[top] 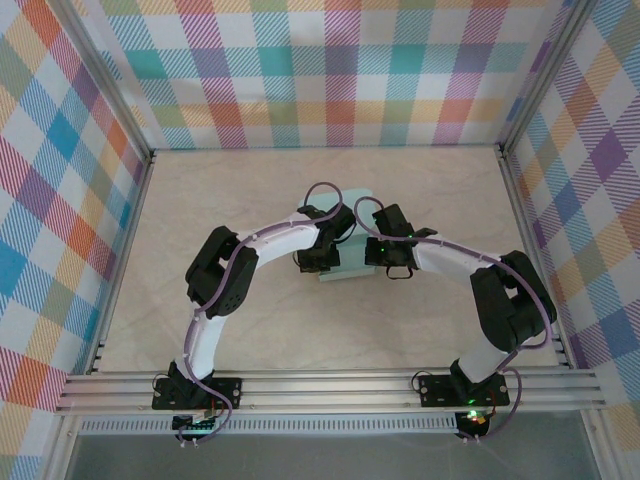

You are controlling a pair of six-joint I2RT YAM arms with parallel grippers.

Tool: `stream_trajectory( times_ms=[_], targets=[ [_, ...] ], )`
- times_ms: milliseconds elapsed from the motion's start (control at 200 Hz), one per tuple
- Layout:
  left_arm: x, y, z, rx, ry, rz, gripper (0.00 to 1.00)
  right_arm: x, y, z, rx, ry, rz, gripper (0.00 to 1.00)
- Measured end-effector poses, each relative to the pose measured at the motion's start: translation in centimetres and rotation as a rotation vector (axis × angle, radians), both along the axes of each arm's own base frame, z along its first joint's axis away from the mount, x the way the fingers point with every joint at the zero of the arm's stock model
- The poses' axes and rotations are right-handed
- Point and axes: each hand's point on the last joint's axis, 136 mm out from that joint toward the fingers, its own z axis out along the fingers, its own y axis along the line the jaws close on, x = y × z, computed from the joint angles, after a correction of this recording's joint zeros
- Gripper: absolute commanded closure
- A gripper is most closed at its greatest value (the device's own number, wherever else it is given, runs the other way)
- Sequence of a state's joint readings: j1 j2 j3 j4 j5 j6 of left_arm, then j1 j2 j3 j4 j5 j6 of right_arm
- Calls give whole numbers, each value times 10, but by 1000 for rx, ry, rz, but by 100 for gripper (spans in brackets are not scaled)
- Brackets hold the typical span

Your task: Fold the paper box

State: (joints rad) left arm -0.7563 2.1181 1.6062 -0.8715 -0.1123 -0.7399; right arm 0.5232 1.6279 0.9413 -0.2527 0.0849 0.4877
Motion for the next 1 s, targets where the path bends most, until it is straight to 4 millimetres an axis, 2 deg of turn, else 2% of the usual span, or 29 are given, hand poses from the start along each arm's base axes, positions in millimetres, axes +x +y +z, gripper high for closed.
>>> stream_trajectory(
  times_ms=[125,225,340,575,800,925,1000],
  targets=[
    [0,3,0,13,0,1,100,0,2,-2,6,6,2,100],
    [-1,4,0,22,2,1,73,-1,3,-5,11,14,7,100],
    [1,8,1,47,-16,-6,62,1,4,-3,17,5,7,100],
    [6,11,7,61,-48,-15,50,2,4,-7,12,8,5,100],
    [12,9,37,21,-115,-12,43,2,6,-8,13,9,5,100],
    [15,8,50,0,-148,-13,29,2,6,-9,6,7,5,100],
    [15,7,51,-13,-160,-9,27,2,5,-9,-4,4,2,100]
  ],
)
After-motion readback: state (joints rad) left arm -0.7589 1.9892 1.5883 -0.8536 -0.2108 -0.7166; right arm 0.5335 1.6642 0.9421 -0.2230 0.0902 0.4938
